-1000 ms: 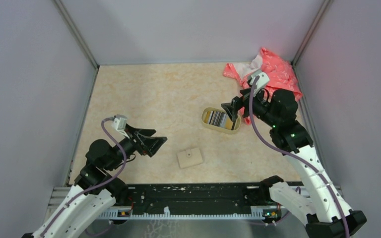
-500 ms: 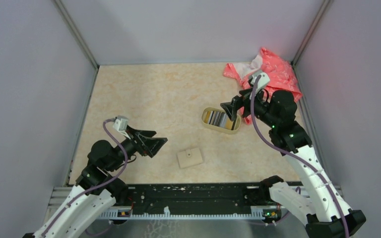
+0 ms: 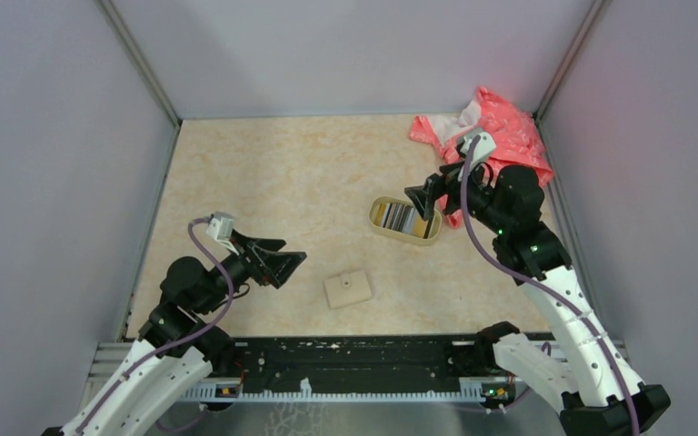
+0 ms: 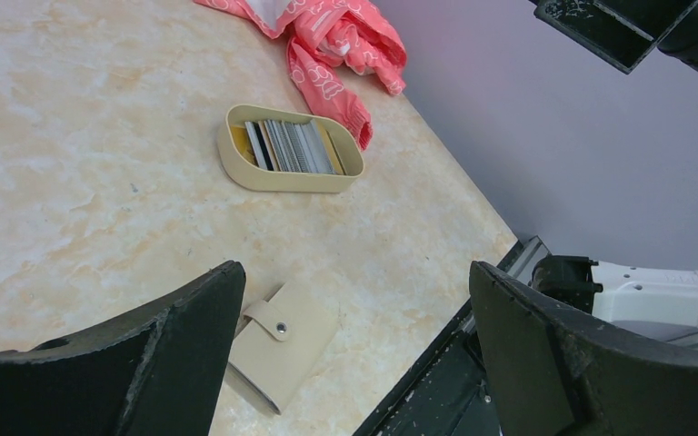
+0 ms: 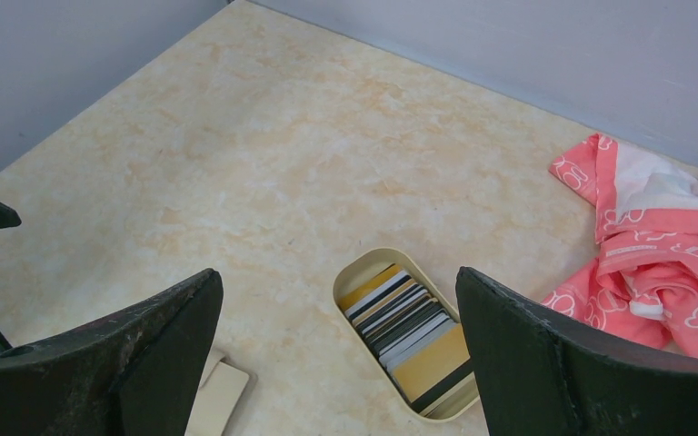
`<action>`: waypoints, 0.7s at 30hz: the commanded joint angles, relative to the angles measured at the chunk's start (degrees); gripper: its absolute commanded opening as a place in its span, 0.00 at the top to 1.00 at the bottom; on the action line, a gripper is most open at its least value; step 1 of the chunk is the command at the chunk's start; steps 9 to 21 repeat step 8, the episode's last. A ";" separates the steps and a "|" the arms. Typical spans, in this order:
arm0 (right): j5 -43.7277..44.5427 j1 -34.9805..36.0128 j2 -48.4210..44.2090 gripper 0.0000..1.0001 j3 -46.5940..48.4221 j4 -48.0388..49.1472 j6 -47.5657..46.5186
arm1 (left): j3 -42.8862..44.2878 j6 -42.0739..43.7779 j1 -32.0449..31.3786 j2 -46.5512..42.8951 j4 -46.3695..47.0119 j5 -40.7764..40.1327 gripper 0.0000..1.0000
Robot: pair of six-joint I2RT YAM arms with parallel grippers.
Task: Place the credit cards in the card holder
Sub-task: Reset both arms
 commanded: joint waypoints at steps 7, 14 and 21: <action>-0.84 -0.23 -0.75 0.02 1.39 2.79 -0.38 | 0.44 0.21 -0.04 0.11 0.65 -0.56 0.02; -0.89 -0.23 -0.72 0.01 1.23 2.82 -0.70 | 0.33 0.23 0.01 0.18 0.78 -0.56 0.02; -0.89 -0.23 -0.72 0.01 1.23 2.82 -0.70 | 0.33 0.23 0.01 0.18 0.78 -0.56 0.02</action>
